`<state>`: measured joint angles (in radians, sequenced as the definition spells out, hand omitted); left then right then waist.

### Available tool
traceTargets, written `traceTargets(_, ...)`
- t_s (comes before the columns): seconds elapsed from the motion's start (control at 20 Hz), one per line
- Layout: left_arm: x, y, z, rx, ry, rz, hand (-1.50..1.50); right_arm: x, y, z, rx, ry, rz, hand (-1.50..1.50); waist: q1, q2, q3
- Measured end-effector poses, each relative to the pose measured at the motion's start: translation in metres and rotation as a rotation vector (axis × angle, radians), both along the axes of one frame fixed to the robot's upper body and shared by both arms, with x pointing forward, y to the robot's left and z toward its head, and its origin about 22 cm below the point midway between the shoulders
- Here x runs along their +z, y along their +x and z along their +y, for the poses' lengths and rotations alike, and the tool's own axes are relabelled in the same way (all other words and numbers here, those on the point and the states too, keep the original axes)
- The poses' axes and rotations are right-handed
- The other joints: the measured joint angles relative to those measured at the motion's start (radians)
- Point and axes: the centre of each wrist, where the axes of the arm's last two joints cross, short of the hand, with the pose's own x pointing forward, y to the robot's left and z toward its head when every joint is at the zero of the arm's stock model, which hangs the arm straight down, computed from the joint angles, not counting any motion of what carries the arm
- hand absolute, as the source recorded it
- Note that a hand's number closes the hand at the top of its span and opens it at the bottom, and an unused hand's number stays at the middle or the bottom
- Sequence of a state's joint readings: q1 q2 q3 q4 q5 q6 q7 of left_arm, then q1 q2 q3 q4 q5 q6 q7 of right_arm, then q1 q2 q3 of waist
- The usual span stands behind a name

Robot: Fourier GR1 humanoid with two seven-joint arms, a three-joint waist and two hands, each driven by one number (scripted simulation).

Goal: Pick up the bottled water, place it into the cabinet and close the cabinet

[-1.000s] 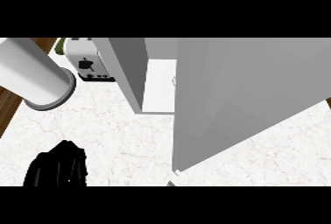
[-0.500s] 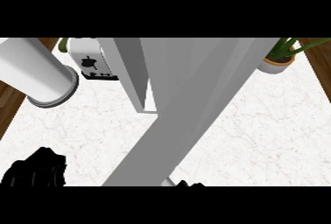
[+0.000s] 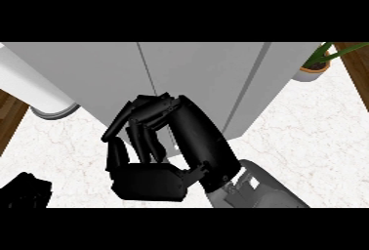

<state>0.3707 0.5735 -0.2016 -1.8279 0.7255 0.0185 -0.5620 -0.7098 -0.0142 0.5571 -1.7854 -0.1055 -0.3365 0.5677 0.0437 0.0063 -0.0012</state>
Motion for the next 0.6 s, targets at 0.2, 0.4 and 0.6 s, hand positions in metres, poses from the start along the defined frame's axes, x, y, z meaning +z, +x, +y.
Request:
traceTargets(0.2,0.005,-0.004,0.008,0.000,0.001,-0.005,1.50,-0.007,0.047,-0.003,0.013,0.009,0.067,1.50,-0.005,0.000,0.001)
traceTargets(0.4,0.004,-0.008,0.017,0.003,0.002,-0.005,1.50,-0.016,0.083,-0.012,0.046,0.006,0.087,1.50,-0.010,-0.007,-0.001)
traceTargets(0.6,0.002,-0.009,0.016,0.001,0.007,-0.005,1.50,-0.025,0.097,-0.011,0.127,0.002,0.086,1.50,-0.005,-0.029,-0.003)
